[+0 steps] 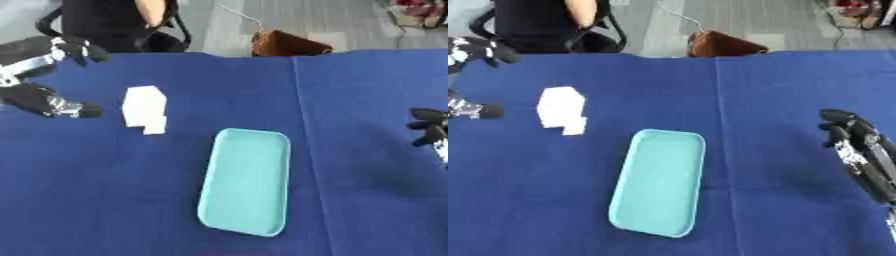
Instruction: Pick up objects on the table and place them in the box.
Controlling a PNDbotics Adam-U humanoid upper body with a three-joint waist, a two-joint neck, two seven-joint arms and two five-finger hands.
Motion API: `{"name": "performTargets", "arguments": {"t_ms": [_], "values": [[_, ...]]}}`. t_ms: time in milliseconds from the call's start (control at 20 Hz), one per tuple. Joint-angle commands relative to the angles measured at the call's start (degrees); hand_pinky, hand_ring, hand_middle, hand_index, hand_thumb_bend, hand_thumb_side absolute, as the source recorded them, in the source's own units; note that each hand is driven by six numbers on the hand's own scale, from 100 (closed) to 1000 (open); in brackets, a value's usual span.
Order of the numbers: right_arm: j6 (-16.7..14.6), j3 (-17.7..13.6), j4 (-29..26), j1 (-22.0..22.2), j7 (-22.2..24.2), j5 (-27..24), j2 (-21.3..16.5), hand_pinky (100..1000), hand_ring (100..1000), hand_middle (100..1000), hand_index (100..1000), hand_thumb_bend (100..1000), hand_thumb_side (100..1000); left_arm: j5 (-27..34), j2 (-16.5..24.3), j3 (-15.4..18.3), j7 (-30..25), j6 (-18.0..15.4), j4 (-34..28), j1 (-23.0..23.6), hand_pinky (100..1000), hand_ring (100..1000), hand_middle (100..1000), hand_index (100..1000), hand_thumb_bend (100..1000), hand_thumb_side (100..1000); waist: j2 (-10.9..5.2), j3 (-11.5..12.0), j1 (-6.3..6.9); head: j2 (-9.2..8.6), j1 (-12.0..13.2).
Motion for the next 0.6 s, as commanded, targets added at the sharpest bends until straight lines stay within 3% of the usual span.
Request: {"name": "performTargets", "arguments": {"t_ms": [50, 600], "values": [[-0.2, 0.0, -1.1, -0.9, 0.2, -0.1, -0.6, 642, 803, 876, 870, 100, 887, 0.3, 1.0, 0.1, -0.4, -0.1, -0.2, -1.6, 740, 799, 847, 915, 653, 756, -0.85, -0.2, -0.06, -0.87, 0.6], [-0.3, 0.3, -1.1, -1.4, 0.5, -0.2, -0.5, 642, 804, 876, 870, 100, 890, -3.0, -0.7, -0.7, -0.1, -0.5, 2.5, -3.8, 749, 805, 853, 910, 662, 762, -0.26, -1.4, 0.08, -1.43, 1.1]]}}
